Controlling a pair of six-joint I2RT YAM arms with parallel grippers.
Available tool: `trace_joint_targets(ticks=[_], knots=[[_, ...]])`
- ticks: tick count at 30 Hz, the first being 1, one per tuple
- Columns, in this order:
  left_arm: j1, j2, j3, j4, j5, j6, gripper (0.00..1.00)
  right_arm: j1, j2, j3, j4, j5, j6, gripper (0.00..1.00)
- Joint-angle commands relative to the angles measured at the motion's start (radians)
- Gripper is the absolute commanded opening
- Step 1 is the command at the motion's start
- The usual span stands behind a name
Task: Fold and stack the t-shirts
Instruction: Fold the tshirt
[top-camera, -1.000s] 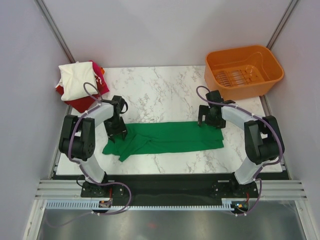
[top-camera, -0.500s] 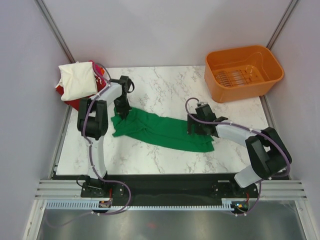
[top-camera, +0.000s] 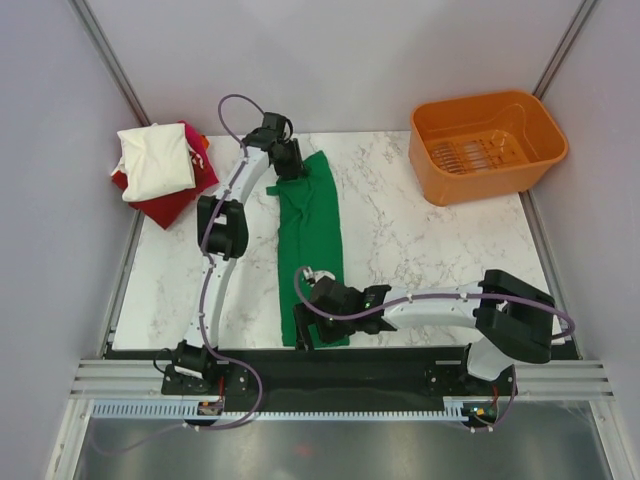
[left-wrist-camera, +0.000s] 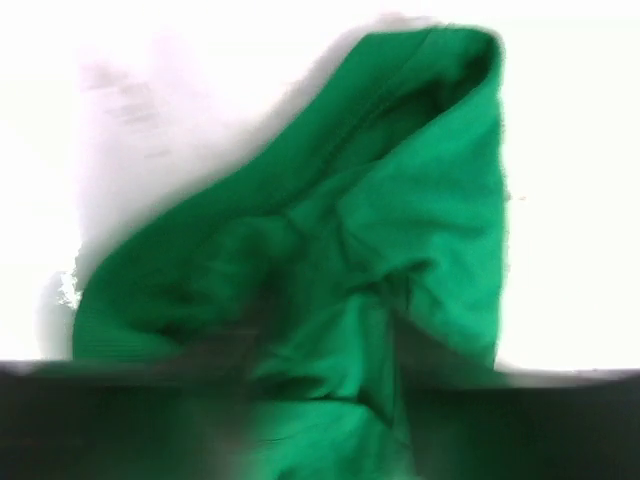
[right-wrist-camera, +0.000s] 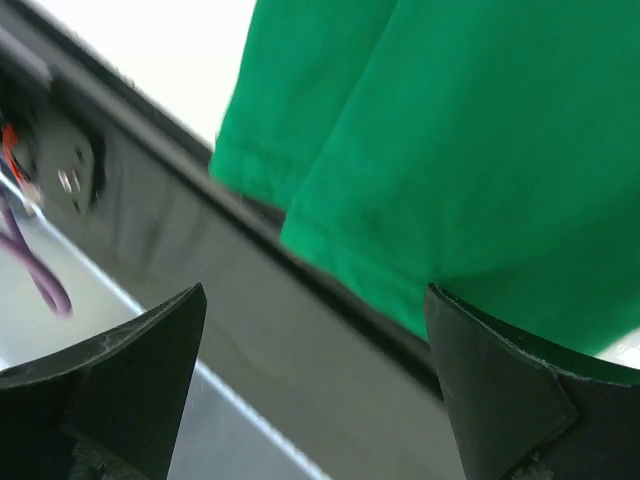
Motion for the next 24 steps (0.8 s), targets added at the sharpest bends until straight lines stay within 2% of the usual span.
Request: trace_joint_targets(ticks=[1, 2, 3, 4, 7, 10, 13, 14, 16, 17, 19, 20, 22, 23, 24], knots=[[-0.029, -0.053, 0.019, 0.137, 0.153, 0.070, 0.80, 0.048, -0.036, 0.085, -0.175, 0.004, 0.051, 0.98], [-0.041, -0.075, 0.017, 0.145, 0.142, 0.083, 0.97, 0.065, -0.034, 0.110, -0.209, 0.027, 0.034, 0.98], [-0.047, -0.117, 0.014, 0.148, 0.122, 0.099, 1.00, 0.069, -0.033, 0.136, -0.247, 0.043, 0.017, 0.98], [-0.052, -0.144, 0.010, 0.153, 0.086, 0.116, 1.00, 0.074, -0.033, 0.159, -0.325, 0.061, -0.010, 0.98], [-0.055, -0.231, 0.006, 0.157, 0.053, 0.164, 1.00, 0.077, -0.066, 0.216, -0.419, 0.125, -0.033, 0.98], [-0.055, -0.356, -0.029, 0.156, -0.002, 0.195, 1.00, 0.075, -0.141, 0.233, -0.453, 0.199, -0.053, 0.98], [-0.055, -0.492, -0.150, 0.151, -0.060, 0.189, 1.00, 0.063, -0.207, 0.244, -0.487, 0.294, -0.084, 0.98], [-0.054, -0.603, -0.249, 0.145, -0.088, 0.175, 1.00, 0.040, -0.235, 0.239, -0.496, 0.314, -0.092, 0.98], [-0.055, -0.712, -0.361, 0.125, -0.132, 0.135, 1.00, 0.010, -0.282, 0.210, -0.507, 0.340, -0.095, 0.98], [-0.055, -0.813, -0.477, 0.087, -0.143, 0.115, 1.00, -0.013, -0.300, 0.196, -0.511, 0.349, -0.092, 0.98], [-0.055, -0.920, -0.608, 0.044, -0.125, 0.049, 1.00, -0.030, -0.350, 0.144, -0.508, 0.368, -0.076, 0.98], [-0.061, -1.022, -0.762, 0.018, -0.119, 0.023, 0.97, -0.040, -0.364, 0.129, -0.508, 0.366, -0.072, 0.98], [-0.084, -1.111, -0.938, -0.016, -0.094, -0.015, 0.90, -0.043, -0.387, 0.081, -0.493, 0.347, -0.052, 0.98], [-0.133, -1.156, -1.095, -0.027, -0.109, -0.025, 0.89, -0.041, -0.395, 0.064, -0.484, 0.302, -0.046, 0.98], [-0.167, -1.225, -1.168, -0.057, -0.137, -0.040, 0.88, -0.043, -0.402, 0.043, -0.452, 0.278, -0.036, 0.98]])
